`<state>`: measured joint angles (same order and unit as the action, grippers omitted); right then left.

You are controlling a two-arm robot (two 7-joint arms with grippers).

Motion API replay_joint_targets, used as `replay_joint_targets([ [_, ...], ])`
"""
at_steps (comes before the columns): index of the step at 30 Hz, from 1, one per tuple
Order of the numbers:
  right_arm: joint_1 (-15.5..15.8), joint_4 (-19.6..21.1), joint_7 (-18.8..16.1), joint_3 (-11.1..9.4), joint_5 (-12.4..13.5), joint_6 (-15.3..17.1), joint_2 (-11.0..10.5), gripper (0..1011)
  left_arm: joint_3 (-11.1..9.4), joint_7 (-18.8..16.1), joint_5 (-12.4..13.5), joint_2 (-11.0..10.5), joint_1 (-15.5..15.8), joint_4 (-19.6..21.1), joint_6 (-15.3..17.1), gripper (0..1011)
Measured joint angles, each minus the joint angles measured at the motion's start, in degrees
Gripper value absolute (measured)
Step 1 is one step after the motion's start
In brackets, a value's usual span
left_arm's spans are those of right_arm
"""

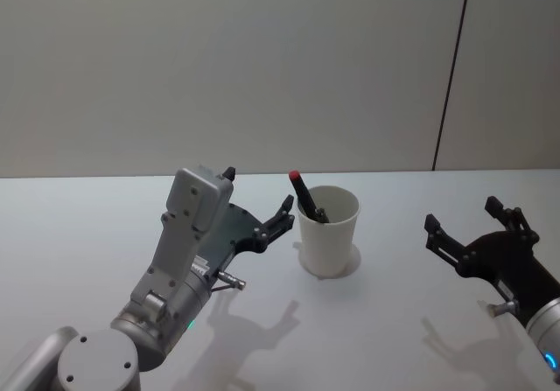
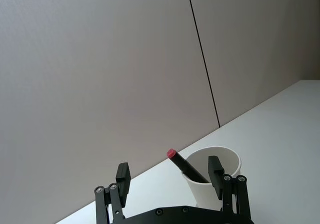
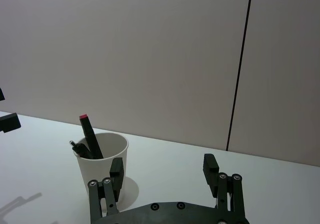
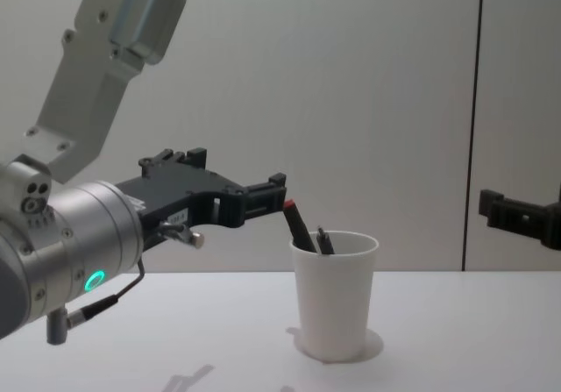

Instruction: Place the pen into the pen holder.

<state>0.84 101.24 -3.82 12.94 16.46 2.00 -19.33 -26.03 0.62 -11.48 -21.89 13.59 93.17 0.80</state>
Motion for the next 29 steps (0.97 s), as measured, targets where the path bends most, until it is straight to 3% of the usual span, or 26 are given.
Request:
replay_joint_targets([
  [29,0.0,0.0,0.0,0.0,0.0,-0.1,0.0,1001,0.0,0.0,0.0,0.0,0.0,0.0,0.0,1002],
])
